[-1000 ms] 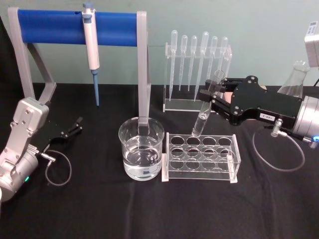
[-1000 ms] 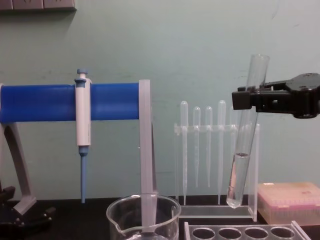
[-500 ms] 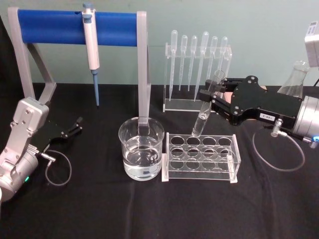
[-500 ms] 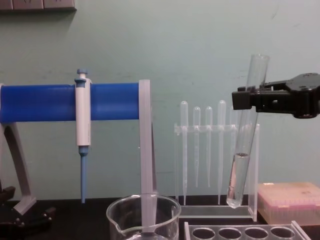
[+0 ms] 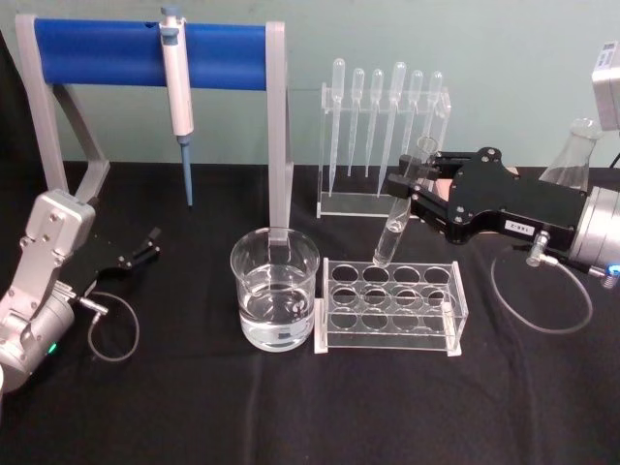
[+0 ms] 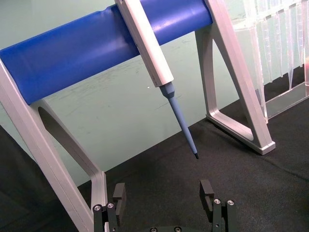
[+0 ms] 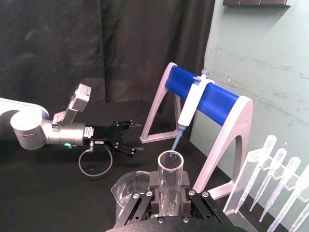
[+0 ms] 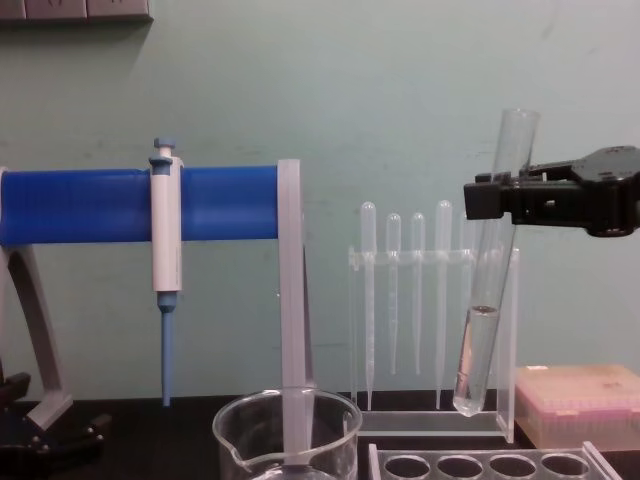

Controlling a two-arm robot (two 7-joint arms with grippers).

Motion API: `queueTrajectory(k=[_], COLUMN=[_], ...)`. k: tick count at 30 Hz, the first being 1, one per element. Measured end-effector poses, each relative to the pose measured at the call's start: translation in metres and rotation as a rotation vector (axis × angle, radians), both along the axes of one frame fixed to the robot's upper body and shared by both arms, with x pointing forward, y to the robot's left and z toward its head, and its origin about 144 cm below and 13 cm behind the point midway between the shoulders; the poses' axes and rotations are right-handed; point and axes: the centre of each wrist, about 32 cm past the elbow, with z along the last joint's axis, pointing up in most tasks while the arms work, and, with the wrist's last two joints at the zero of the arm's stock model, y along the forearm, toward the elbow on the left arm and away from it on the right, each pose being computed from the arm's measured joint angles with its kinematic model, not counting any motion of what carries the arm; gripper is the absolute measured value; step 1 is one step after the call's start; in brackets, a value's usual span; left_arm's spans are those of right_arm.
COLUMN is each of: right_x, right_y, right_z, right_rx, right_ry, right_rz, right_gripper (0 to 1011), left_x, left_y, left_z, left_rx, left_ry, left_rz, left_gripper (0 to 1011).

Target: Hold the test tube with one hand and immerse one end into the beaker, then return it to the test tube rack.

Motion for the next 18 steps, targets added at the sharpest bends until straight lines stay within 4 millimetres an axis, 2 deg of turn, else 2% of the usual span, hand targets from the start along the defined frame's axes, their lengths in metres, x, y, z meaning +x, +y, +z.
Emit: queueTrajectory(k=[18], right_x=[0.0], right_y=[0.0], right_z=[0.0], right_rx=[0.0], right_ry=[0.0], right_rz=[0.0], right_gripper=[236], left_x=[0.0], left_y=[0.0], left_z=[0.0], left_rx=[0.0], left_ry=[0.0], left_rz=[0.0], left_gripper=[1000])
